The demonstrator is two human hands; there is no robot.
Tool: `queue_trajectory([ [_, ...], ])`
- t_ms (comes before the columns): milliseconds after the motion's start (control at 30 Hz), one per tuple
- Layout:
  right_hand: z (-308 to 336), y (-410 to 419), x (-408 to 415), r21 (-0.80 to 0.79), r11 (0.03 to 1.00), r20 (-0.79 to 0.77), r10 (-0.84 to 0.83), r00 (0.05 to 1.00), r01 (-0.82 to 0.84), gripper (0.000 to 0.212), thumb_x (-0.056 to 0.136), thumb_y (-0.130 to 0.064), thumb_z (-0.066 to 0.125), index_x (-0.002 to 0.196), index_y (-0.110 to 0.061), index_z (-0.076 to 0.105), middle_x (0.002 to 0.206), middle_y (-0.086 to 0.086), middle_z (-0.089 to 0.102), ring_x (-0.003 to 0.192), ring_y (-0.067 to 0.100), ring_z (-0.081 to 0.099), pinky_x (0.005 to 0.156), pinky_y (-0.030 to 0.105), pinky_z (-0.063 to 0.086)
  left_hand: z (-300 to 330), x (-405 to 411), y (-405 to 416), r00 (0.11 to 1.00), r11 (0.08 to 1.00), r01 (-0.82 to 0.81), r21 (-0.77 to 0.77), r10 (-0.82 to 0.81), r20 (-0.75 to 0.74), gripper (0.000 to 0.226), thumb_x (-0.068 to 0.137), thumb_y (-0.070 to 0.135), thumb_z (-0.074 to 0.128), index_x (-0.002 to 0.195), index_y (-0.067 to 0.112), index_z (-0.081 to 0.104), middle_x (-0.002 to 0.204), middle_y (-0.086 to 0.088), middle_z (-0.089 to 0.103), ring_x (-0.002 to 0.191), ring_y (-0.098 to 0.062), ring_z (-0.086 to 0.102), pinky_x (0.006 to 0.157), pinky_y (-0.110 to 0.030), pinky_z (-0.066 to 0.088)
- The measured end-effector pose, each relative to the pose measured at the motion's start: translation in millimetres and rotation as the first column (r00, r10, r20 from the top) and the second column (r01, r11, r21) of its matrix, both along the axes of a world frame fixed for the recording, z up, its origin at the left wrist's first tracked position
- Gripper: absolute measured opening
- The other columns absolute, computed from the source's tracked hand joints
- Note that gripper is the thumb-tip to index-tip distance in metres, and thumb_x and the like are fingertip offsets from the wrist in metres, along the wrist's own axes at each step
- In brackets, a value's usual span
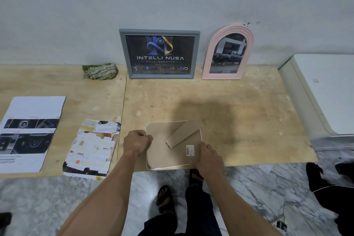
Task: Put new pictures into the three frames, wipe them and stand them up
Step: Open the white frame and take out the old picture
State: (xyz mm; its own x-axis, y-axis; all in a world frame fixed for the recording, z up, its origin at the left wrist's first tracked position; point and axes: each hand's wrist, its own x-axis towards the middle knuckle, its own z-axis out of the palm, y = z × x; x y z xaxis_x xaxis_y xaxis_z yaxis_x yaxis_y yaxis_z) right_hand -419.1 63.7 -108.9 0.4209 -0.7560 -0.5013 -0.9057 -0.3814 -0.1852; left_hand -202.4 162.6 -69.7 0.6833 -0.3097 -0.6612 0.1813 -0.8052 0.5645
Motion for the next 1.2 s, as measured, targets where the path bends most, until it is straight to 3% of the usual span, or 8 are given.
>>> queue_trajectory([
  [167,-1.9,-0.2,0.5,0.004,1.000,0.007,-0.011,1.000,0.011,0.066,0.082,-0.034,0.067,0.137,-0.017,0.035,0.125,0.002,0.049,0.112,0.025,0.053,0.086,0.037,0.046,-32.8,6.4,12.5,0.997,0.998,-0.024,-0.062,0.019,-0.081,0.027,0.057,0.030,0.077,0.081,0.019,0.073,0.080,0.003,0.073,0.083,-0.024,0.067,0.083,-0.035,0.054],
  [300,-1.2,-0.4,-0.2,0.024,0.999,0.023,-0.021,1.000,0.021,0.074,0.081,-0.039,0.069,0.141,-0.017,0.030,0.129,0.002,0.047,0.115,0.025,0.052,0.088,0.037,0.046,-90.7,21.6,20.8,0.989,0.987,-0.063,-0.148,0.042,-0.142,0.029,0.044,0.038,0.080,0.059,0.020,0.062,0.071,0.001,0.073,0.069,-0.025,0.065,0.086,-0.049,0.057],
  [500,-5.1,0.2,-3.2,0.009,1.000,0.035,-0.002,0.999,0.001,0.076,0.081,-0.039,0.071,0.141,-0.016,0.030,0.129,0.003,0.046,0.114,0.026,0.051,0.086,0.039,0.048,-45.4,8.3,19.3,0.965,0.962,-0.154,-0.225,0.098,-0.242,0.002,0.084,-0.002,0.071,0.083,-0.002,0.070,0.071,-0.013,0.067,0.063,-0.023,0.056,0.057,-0.029,0.047],
  [700,-11.7,-0.7,-7.4,-0.015,0.999,0.024,0.034,0.999,-0.034,0.080,0.083,-0.040,0.069,0.145,-0.015,0.024,0.133,0.003,0.044,0.115,0.026,0.050,0.087,0.038,0.049,-58.3,17.7,28.8,0.933,0.938,-0.241,-0.249,0.154,-0.325,0.018,0.088,0.000,0.069,0.106,-0.003,0.072,0.101,-0.020,0.073,0.082,-0.029,0.066,0.072,-0.035,0.058],
  [867,-9.2,-1.8,-7.6,-0.021,0.998,0.016,0.067,0.998,-0.067,0.077,0.085,-0.038,0.065,0.146,-0.016,0.024,0.135,0.002,0.044,0.118,0.025,0.049,0.089,0.037,0.047,-61.3,22.3,38.6,0.927,0.935,-0.240,-0.263,0.140,-0.349,0.030,0.089,0.000,0.068,0.117,-0.007,0.067,0.107,-0.021,0.070,0.085,-0.029,0.062,0.064,-0.029,0.055],
  [967,-8.8,-2.9,-5.9,-0.025,0.997,-0.004,0.077,0.997,-0.077,0.080,0.083,-0.046,0.066,0.145,-0.016,0.026,0.132,0.002,0.046,0.118,0.025,0.049,0.090,0.037,0.046,-59.8,35.1,50.2,0.929,0.922,-0.272,-0.276,0.178,-0.324,0.031,0.091,0.003,0.067,0.121,-0.006,0.064,0.123,-0.006,0.063,0.083,-0.027,0.063,0.070,-0.031,0.050],
  [1067,-9.9,-2.6,-5.7,-0.026,0.997,-0.001,0.073,0.997,-0.073,0.084,0.084,-0.046,0.066,0.149,-0.018,0.019,0.133,0.002,0.045,0.116,0.025,0.050,0.089,0.038,0.046,-65.5,55.8,69.9,0.923,0.910,-0.295,-0.291,0.192,-0.335,0.023,0.092,0.006,0.065,0.115,0.000,0.067,0.153,0.016,0.035,0.103,-0.024,0.066,0.084,-0.038,0.052],
  [1200,-9.7,1.0,-9.4,-0.031,0.989,-0.008,0.145,0.989,-0.145,0.078,0.088,-0.050,0.059,0.150,-0.030,0.016,0.126,0.003,0.044,0.111,0.026,0.052,0.086,0.038,0.047,-67.2,60.9,83.6,0.899,0.901,-0.343,-0.264,0.234,-0.370,0.024,0.092,0.008,0.065,0.113,-0.003,0.067,0.103,0.009,0.075,0.092,-0.028,0.068,0.077,-0.037,0.053],
])
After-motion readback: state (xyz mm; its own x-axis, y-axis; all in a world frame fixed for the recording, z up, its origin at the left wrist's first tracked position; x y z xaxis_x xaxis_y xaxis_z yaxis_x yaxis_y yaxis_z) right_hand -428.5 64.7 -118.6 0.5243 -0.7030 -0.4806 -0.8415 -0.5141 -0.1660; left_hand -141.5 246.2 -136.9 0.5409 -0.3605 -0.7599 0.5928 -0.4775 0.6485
